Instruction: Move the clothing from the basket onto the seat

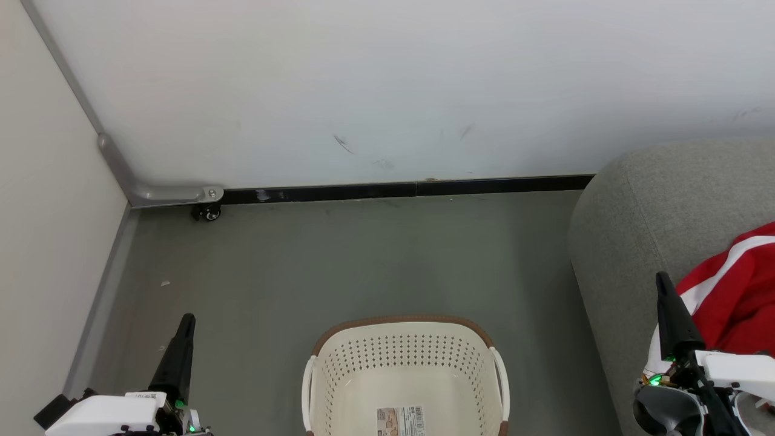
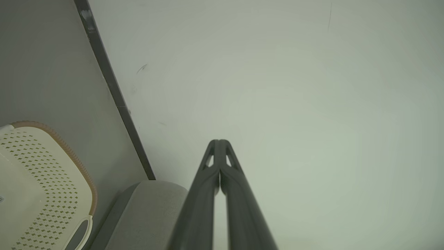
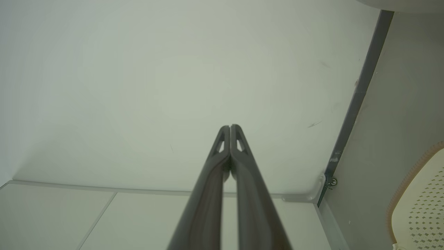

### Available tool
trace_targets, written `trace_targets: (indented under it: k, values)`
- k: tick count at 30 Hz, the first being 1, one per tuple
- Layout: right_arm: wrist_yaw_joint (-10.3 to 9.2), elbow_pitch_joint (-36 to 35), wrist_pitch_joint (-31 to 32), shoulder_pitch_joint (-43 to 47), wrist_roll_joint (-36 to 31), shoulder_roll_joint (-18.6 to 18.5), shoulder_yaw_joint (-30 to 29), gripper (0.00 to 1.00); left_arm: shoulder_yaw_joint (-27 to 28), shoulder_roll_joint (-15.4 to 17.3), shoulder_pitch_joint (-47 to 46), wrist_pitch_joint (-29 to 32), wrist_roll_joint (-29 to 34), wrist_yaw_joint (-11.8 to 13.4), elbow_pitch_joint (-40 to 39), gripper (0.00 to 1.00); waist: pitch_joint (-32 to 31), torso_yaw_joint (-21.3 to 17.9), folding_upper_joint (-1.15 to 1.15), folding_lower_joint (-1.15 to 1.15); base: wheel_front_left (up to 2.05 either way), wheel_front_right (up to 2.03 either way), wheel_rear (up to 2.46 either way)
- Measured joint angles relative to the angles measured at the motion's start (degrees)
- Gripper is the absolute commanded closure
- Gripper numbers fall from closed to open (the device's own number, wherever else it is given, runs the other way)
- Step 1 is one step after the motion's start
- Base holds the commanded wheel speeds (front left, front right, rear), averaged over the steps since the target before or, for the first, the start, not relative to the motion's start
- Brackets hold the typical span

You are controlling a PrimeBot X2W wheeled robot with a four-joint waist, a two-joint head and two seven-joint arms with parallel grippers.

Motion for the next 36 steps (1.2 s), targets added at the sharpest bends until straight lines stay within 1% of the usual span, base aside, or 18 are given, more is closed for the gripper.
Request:
trace_targets:
  k: [36]
  values:
    - [0.00, 0.01, 0.00, 0.00, 0.00, 0.00, -0.01, 1.00, 0.15, 0.00, -0.11, 0.00, 0.00, -0.48, 0.89, 1.00, -0.01, 0.01, 0.00, -0.01, 0.00, 0.00, 0.00]
